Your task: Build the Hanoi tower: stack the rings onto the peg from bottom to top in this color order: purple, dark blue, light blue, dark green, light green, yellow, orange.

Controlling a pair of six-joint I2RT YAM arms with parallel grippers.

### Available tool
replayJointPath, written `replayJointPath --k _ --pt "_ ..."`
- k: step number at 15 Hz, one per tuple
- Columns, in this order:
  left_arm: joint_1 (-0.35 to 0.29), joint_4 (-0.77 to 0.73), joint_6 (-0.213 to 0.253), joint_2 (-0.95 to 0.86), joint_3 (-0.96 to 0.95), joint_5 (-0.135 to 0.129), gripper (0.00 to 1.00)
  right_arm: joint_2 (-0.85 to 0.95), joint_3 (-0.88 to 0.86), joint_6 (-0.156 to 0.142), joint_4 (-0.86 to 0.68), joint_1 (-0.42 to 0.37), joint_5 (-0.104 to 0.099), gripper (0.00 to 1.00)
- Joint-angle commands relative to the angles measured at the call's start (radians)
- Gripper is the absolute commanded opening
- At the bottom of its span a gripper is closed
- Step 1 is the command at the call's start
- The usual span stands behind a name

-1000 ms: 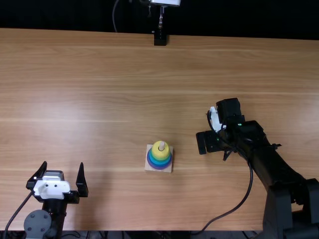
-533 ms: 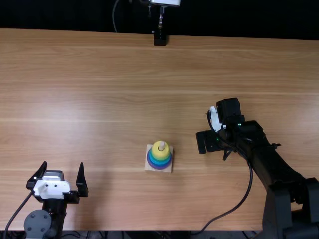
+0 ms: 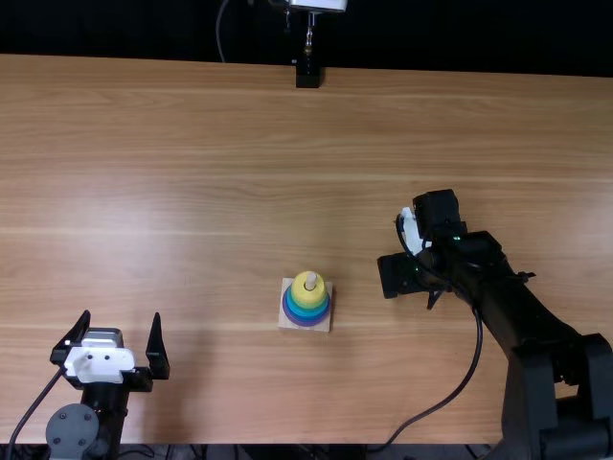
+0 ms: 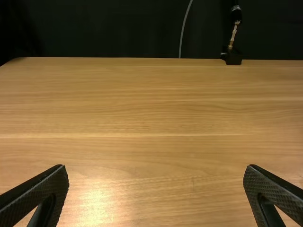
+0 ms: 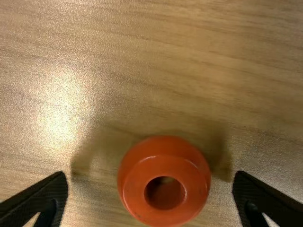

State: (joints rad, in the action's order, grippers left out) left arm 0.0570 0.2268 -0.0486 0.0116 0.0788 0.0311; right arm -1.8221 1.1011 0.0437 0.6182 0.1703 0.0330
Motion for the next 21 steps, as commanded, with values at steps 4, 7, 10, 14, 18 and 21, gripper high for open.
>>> replayJointPath --k 4,7,10,14,18,21 --pt "-0.008 0.016 0.016 -0.012 -0.050 0.008 1.00 -0.014 0.019 0.002 0.007 0.014 -0.004 0.00" --pt "-0.008 0.016 0.016 -0.012 -0.050 0.008 1.00 -0.011 0.017 -0.007 0.007 0.014 -0.004 0.00" --pt "-0.008 0.016 0.016 -0.012 -0.050 0.008 1.00 -0.005 0.028 -0.007 0.003 0.015 -0.002 0.00" --pt "-0.009 0.016 0.016 -0.012 -0.050 0.008 1.00 0.093 0.100 0.004 0.058 0.057 0.000 0.00" --pt "-0.008 0.016 0.016 -0.012 -0.050 0.008 1.00 0.113 0.233 0.006 0.405 0.126 0.004 0.00" --pt "-0.008 0.016 0.016 -0.012 -0.050 0.008 1.00 0.164 0.315 0.004 0.493 0.179 0.004 0.00"
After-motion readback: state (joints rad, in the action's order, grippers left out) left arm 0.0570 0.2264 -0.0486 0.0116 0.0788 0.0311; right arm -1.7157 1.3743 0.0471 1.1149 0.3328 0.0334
